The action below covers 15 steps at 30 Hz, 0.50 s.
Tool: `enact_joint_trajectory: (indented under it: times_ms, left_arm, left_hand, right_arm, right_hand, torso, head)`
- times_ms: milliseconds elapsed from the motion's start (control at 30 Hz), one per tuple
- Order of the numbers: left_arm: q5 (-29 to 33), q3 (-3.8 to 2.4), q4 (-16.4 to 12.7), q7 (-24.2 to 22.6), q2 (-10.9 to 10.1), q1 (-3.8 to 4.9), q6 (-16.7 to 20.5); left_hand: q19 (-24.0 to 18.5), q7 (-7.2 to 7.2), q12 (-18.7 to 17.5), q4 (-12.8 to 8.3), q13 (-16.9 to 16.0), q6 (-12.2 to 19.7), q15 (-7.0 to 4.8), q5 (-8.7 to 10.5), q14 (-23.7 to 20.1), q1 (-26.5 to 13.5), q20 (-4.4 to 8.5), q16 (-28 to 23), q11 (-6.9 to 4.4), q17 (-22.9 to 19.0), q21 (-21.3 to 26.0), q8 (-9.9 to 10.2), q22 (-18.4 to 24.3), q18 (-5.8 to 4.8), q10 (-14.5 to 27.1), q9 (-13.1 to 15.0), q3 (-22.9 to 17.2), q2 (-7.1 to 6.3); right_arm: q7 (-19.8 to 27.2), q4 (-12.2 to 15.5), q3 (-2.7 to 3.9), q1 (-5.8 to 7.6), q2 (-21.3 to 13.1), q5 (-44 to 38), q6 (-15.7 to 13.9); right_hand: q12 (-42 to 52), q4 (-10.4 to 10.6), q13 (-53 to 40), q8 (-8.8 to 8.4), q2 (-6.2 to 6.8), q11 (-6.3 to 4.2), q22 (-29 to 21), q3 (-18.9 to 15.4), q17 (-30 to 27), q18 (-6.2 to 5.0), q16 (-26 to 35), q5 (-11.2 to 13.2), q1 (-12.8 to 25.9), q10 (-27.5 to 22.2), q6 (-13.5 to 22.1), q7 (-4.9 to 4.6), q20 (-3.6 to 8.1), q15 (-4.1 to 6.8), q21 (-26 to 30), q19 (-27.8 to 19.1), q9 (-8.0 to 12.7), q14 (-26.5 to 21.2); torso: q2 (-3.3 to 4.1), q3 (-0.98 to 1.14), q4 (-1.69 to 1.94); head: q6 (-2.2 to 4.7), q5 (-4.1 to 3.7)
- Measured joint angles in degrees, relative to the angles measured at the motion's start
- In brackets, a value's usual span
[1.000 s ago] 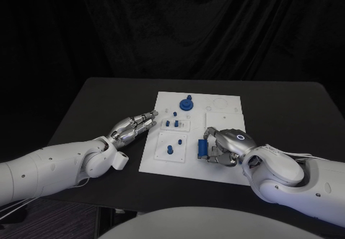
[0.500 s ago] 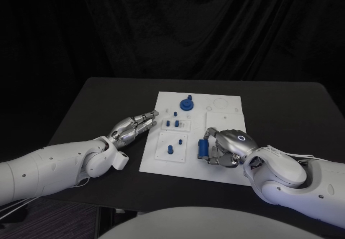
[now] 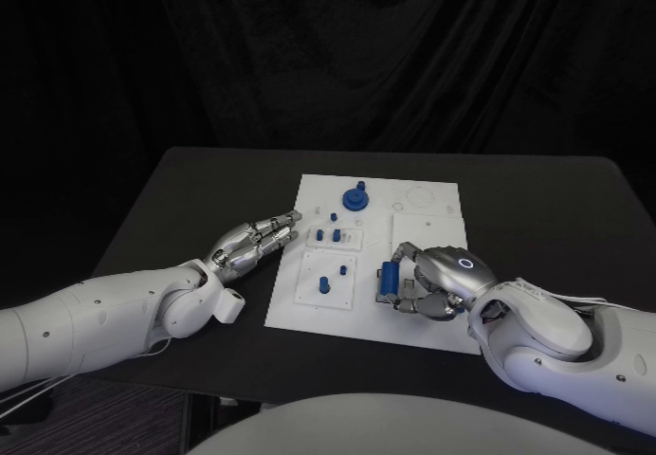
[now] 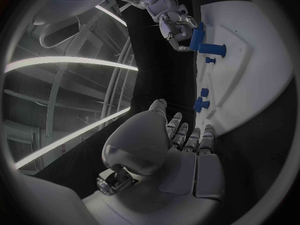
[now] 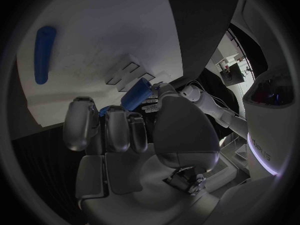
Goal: Assemble the parts on the task board
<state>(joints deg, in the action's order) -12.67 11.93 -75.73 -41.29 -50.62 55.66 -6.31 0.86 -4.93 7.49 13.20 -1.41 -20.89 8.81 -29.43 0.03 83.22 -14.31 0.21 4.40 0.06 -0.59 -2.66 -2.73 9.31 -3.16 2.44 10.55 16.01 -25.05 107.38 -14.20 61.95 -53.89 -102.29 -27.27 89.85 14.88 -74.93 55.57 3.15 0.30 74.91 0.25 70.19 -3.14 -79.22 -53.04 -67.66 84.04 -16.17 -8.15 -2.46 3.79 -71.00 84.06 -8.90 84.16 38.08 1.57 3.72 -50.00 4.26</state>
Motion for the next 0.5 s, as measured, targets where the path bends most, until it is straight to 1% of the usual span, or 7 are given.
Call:
enact_joint_trajectory:
  times_ms: [167,200,267,400,433,500]
  left_arm:
    - [0.0,0.0,-0.03,-0.02,-0.03,-0.02,-0.05]
    - [0.0,0.0,-0.03,-0.03,-0.03,-0.03,-0.05]
    - [0.0,0.0,-0.03,-0.04,-0.03,-0.03,-0.06]
    - [0.0,-0.01,-0.03,-0.07,-0.03,-0.03,-0.07]
    - [0.0,-0.01,-0.02,-0.08,-0.03,-0.03,-0.08]
    - [0.0,-0.01,-0.02,-0.09,-0.03,-0.04,-0.08]
  left_hand:
    - [0.04,0.0,0.0,0.0,0.0,0.0,0.0,0.0,0.0,0.0,0.04,0.0,0.0,0.01,0.0,0.0,-0.01,0.0,0.0,0.0,0.0,0.0]
    - [0.01,0.0,0.0,0.0,0.0,0.0,0.0,0.0,0.0,0.0,0.0,0.0,0.0,0.01,0.0,0.0,-0.01,0.0,0.0,0.0,0.0,0.0]
    - [-0.01,0.0,0.0,0.0,0.0,0.0,0.0,0.0,0.0,0.0,-0.08,0.0,0.0,0.01,0.0,0.0,-0.01,0.0,0.0,0.0,0.0,0.0]
    - [0.01,0.0,0.0,0.0,0.0,0.0,0.0,0.0,0.0,0.0,-0.27,0.0,0.0,0.02,0.0,0.0,-0.01,0.0,0.0,0.0,0.0,0.0]
    - [0.01,0.0,0.0,0.0,0.0,0.0,0.0,0.0,0.0,0.0,-0.28,0.0,0.0,0.02,0.0,0.0,-0.01,0.0,0.0,0.0,0.0,0.0]
    - [0.02,0.0,0.0,0.0,0.0,0.0,0.0,0.0,0.0,0.0,-0.29,0.0,0.0,0.03,0.0,0.0,-0.01,0.0,0.0,0.0,0.0,0.0]
  right_arm:
    - [-0.05,0.27,0.0,0.0,-0.19,0.0,0.23]
    - [-0.07,0.31,0.0,0.0,-0.22,0.0,0.32]
    - [-0.1,0.39,0.0,0.0,-0.26,0.0,0.61]
    - [-0.13,0.5,0.0,0.0,-0.26,0.0,1.28]
    - [-0.13,0.51,0.0,0.0,-0.25,0.0,1.45]
    - [-0.13,0.51,0.0,0.0,-0.2,-0.01,1.83]
  right_hand:
    - [0.0,0.05,0.0,-0.23,0.31,0.0,0.0,0.35,0.03,0.0,0.0,0.0,0.3,0.0,0.0,0.0,0.0,0.0,0.24,0.0,0.0,0.0]
    - [0.0,0.2,0.01,-0.33,0.31,0.0,0.0,0.8,0.02,0.0,0.0,0.0,0.31,0.0,0.0,0.0,0.0,0.0,0.24,0.0,0.0,0.0]
    - [0.0,1.43,0.0,-0.89,0.69,0.0,0.0,2.35,0.02,0.0,0.0,0.07,0.68,0.0,0.0,0.0,0.0,0.0,0.24,0.0,0.0,0.0]
    - [0.0,1.46,0.01,-1.45,0.72,0.0,0.0,2.9,0.02,0.01,0.0,0.78,0.65,0.0,0.0,0.0,0.0,0.0,0.24,0.0,0.31,0.0]
    - [0.0,1.48,0.01,-1.48,0.82,0.0,0.0,3.02,0.03,0.0,0.0,0.78,0.7,0.0,0.01,0.0,0.0,0.0,0.24,0.0,0.31,0.0]
    - [0.0,1.56,0.01,-1.76,1.44,0.0,0.0,3.12,0.12,0.0,0.0,1.01,0.19,0.0,0.01,0.0,0.0,0.0,0.24,0.0,0.48,0.0]
  torso:
    - [0.0,0.0,0.0]
    - [0.0,0.0,0.0]
    - [0.0,0.0,0.0]
    - [0.0,0.0,0.01]
    - [0.0,0.0,0.01]
    - [0.0,0.0,0.01]
  head:
    - [0.0,0.07]
    - [0.0,0.07]
    - [0.0,0.08]
    - [0.0,0.05]
    - [0.0,0.05]
    - [0.0,0.06]
